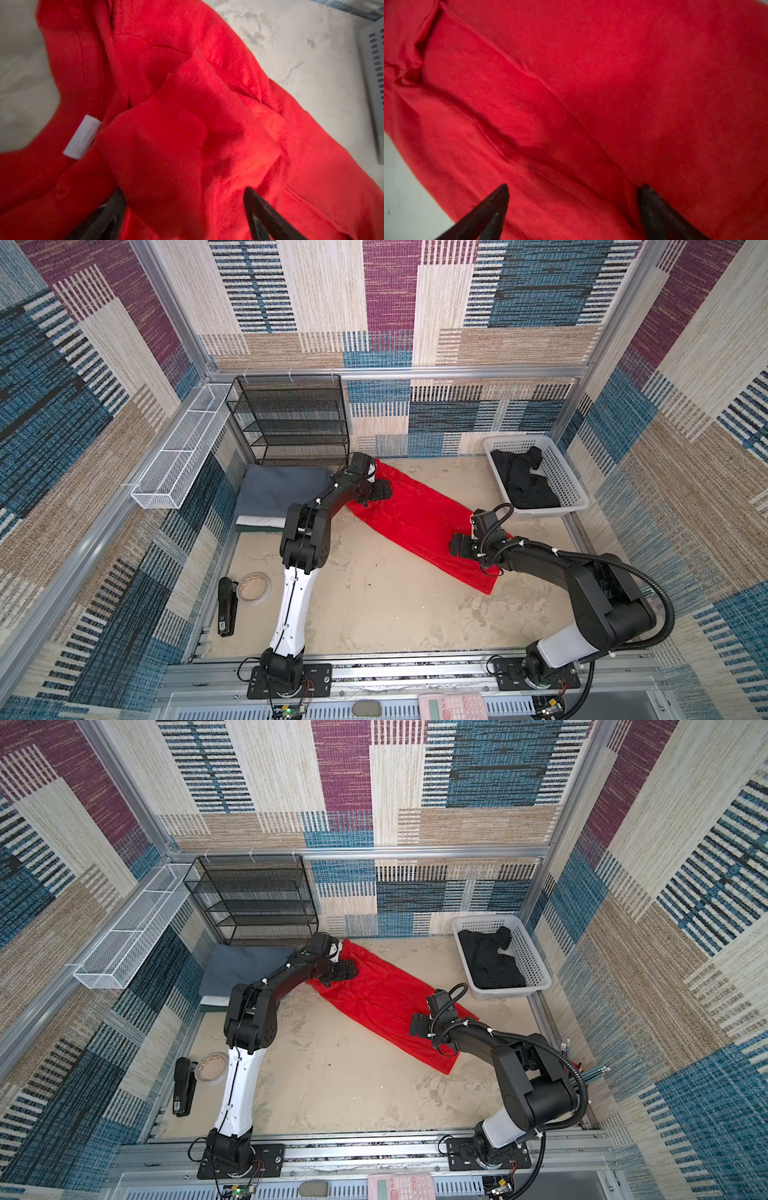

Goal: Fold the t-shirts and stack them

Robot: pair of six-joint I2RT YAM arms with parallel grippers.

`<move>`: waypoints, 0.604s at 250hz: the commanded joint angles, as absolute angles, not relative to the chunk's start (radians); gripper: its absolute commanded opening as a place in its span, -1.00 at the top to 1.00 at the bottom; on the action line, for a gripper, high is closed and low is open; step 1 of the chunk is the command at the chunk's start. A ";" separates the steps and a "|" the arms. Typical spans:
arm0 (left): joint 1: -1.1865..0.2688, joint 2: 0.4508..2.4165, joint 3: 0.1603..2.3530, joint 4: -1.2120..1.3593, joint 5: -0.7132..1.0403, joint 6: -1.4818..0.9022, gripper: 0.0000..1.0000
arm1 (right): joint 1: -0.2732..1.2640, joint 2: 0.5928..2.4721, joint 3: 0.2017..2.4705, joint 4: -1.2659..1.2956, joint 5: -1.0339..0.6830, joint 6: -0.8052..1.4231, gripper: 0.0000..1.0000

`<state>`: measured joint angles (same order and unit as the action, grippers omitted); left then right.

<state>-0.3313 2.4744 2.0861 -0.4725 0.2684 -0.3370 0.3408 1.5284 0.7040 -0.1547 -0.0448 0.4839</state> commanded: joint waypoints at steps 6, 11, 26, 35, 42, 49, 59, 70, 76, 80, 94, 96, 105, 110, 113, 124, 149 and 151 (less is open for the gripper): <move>-0.352 2.615 2.293 -0.765 0.316 -0.314 -0.78 | 0.344 1.502 0.642 -0.261 -0.157 0.561 -0.94; -0.354 2.636 2.328 -0.779 0.316 -0.313 -0.78 | 0.344 1.494 0.635 -0.261 -0.164 0.564 -0.94; -0.359 2.683 2.421 -0.808 0.318 -0.311 -0.79 | 0.345 1.471 0.606 -0.254 -0.184 0.579 -0.94; -0.359 2.706 2.462 -0.815 0.319 -0.312 -0.79 | 0.345 1.455 0.590 -0.249 -0.197 0.589 -0.94; -0.358 2.720 2.486 -0.814 0.318 -0.314 -0.80 | 0.346 1.445 0.580 -0.246 -0.209 0.598 -0.94; -0.359 2.730 2.507 -0.812 0.311 -0.316 -0.81 | 0.347 1.434 0.569 -0.242 -0.221 0.609 -0.94; -0.358 2.739 2.527 -0.806 0.304 -0.316 -0.83 | 0.352 1.416 0.554 -0.232 -0.240 0.625 -0.94; -0.357 2.747 2.543 -0.795 0.298 -0.315 -0.86 | 0.360 1.398 0.535 -0.215 -0.263 0.640 -0.94; -0.357 2.747 2.547 -0.786 0.298 -0.314 -0.88 | 0.365 1.389 0.528 -0.210 -0.273 0.645 -0.94; -0.356 2.747 2.548 -0.780 0.297 -0.313 -0.89 | 0.369 1.385 0.524 -0.210 -0.275 0.650 -0.94; -0.354 2.747 2.553 -0.763 0.296 -0.310 -0.92 | 0.388 1.370 0.515 -0.217 -0.272 0.664 -0.94; -0.354 2.746 2.554 -0.761 0.296 -0.310 -0.92 | 0.391 1.370 0.515 -0.219 -0.272 0.665 -0.94; -0.351 2.746 2.559 -0.755 0.296 -0.307 -0.94 | 0.405 1.363 0.510 -0.221 -0.272 0.673 -0.94; -0.350 2.746 2.563 -0.751 0.296 -0.306 -0.94 | 0.413 1.360 0.506 -0.223 -0.272 0.676 -0.94; -0.350 2.746 2.565 -0.751 0.296 -0.305 -0.94 | 0.418 1.360 0.504 -0.223 -0.272 0.678 -0.94; -0.346 2.746 2.572 -0.746 0.297 -0.303 -0.96 | 0.439 1.359 0.500 -0.227 -0.272 0.684 -0.94; -0.341 2.744 2.579 -0.722 0.321 -0.299 -0.97 | 0.491 1.361 0.490 -0.228 -0.284 0.709 -0.94; -0.341 2.745 2.579 -0.720 0.324 -0.299 -0.97 | 0.496 1.360 0.490 -0.228 -0.287 0.713 -0.94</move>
